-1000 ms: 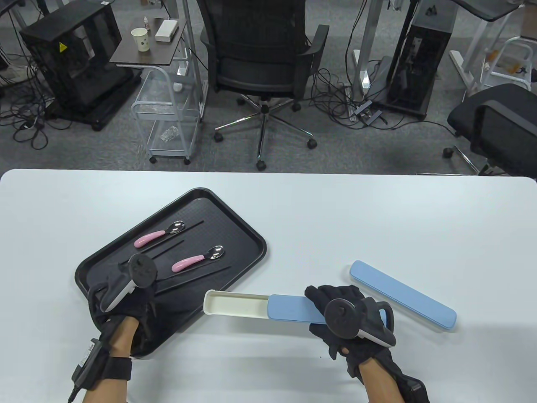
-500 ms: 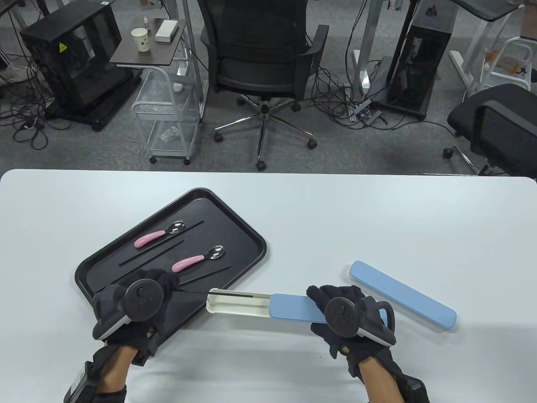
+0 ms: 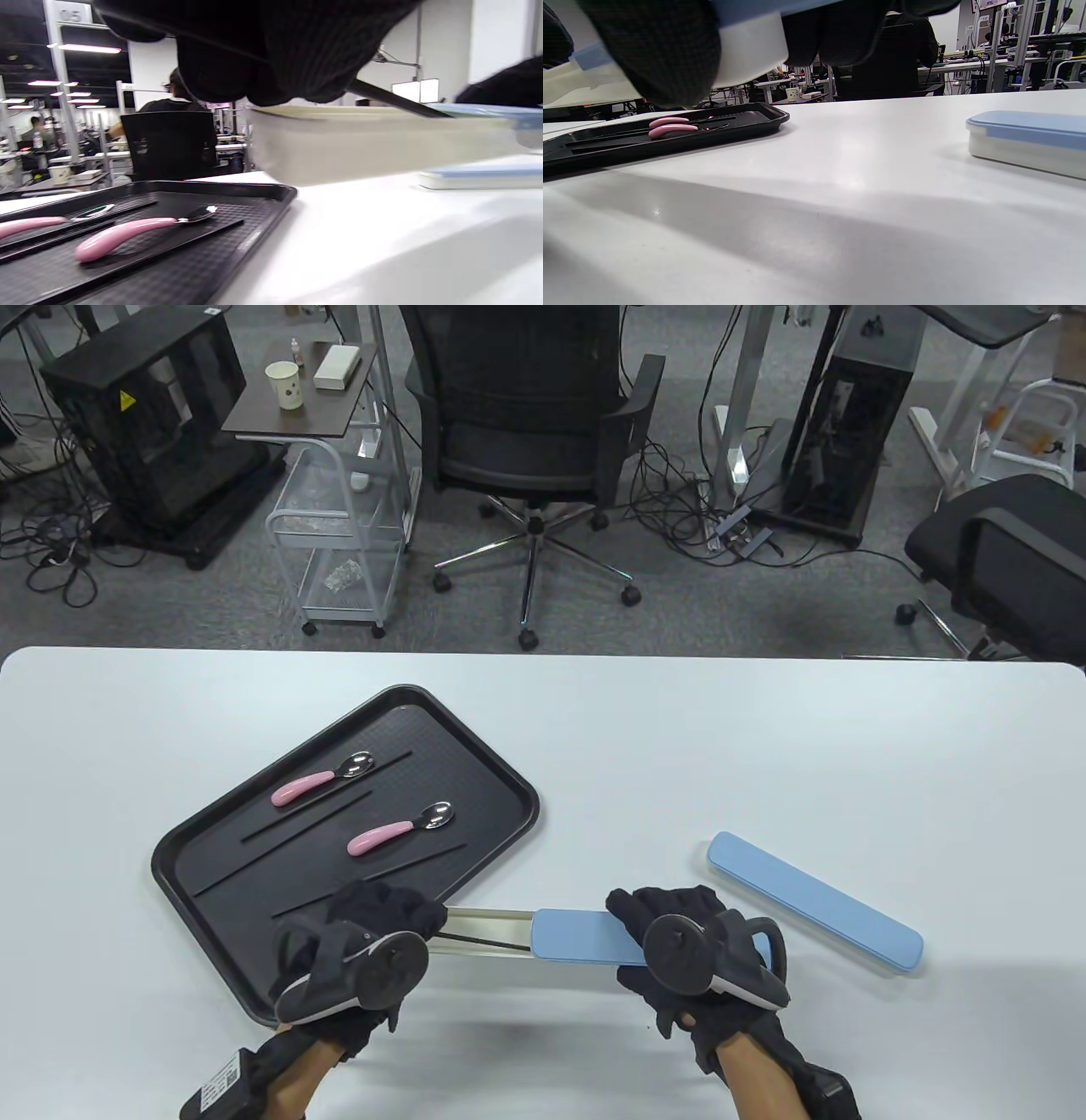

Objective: Slide to open lunch boxes and place utensils

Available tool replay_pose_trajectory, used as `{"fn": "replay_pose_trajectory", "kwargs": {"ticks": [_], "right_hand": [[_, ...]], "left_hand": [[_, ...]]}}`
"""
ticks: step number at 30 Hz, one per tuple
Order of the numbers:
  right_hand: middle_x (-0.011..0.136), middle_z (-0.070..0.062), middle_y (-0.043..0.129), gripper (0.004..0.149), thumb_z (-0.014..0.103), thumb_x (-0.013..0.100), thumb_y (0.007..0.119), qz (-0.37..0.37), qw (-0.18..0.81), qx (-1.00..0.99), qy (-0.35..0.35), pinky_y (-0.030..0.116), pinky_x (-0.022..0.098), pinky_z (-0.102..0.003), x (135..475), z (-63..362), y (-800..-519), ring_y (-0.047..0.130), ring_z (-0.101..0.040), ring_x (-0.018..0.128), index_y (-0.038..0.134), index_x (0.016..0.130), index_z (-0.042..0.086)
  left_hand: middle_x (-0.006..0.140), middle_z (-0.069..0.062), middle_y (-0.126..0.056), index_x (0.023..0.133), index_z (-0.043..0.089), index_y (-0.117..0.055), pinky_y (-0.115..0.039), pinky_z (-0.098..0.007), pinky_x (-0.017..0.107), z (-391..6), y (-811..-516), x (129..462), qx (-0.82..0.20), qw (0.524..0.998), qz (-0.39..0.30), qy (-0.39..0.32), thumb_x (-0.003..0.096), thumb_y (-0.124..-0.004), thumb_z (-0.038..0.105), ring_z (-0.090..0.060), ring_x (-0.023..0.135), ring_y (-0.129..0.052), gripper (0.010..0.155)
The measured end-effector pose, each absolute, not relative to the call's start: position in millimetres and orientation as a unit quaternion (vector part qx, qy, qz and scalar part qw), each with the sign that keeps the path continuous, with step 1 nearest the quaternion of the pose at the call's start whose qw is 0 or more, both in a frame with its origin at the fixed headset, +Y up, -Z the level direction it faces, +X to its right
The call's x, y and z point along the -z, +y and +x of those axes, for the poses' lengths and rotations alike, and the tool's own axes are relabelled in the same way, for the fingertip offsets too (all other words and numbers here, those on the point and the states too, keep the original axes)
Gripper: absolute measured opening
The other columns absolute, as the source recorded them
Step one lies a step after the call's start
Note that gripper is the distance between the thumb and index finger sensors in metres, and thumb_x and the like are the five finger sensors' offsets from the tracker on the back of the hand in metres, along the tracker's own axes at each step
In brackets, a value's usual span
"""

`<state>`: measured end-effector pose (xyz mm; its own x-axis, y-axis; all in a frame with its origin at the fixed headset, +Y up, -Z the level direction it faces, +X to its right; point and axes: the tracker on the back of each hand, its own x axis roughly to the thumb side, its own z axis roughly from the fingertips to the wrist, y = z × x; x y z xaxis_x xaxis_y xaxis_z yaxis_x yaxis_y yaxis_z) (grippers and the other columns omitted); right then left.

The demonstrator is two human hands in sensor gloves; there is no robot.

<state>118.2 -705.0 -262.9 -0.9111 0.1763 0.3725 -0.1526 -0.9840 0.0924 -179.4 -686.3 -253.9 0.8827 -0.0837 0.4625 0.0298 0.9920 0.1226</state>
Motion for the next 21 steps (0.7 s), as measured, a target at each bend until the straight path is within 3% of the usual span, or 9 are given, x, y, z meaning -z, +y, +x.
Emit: {"fn": "replay_pose_trajectory", "kwargs": {"ticks": [11,21], "right_hand": [[0.107,-0.008,0.056,0.077,0.045,0.043,0.089,0.214,0.086,-0.973,0.028,0.042,0.074,-0.066,257.8,107.2,-704.7,0.064,-0.037,0.096,0.048,0.107,0.031],[0.107,-0.008,0.056,0.077,0.046,0.043,0.089,0.215,0.090,-0.972,0.029,0.044,0.073,-0.066,258.3,106.1,-707.1,0.065,-0.037,0.095,0.048,0.107,0.031]], "left_hand": [[0.084,0.002,-0.086,0.086,0.031,-0.080,-0.051,-0.058,0.067,-149.1,-692.3,240.1,0.047,0.955,0.072,-0.283,0.0410,-0.084,0.029,-0.028,0.080,-0.080,0.045],[0.085,0.002,-0.087,0.086,0.030,-0.081,-0.052,-0.057,0.067,-150.3,-691.5,238.8,0.036,0.955,0.084,-0.280,0.0411,-0.084,0.029,-0.028,0.080,-0.081,0.045]]}}
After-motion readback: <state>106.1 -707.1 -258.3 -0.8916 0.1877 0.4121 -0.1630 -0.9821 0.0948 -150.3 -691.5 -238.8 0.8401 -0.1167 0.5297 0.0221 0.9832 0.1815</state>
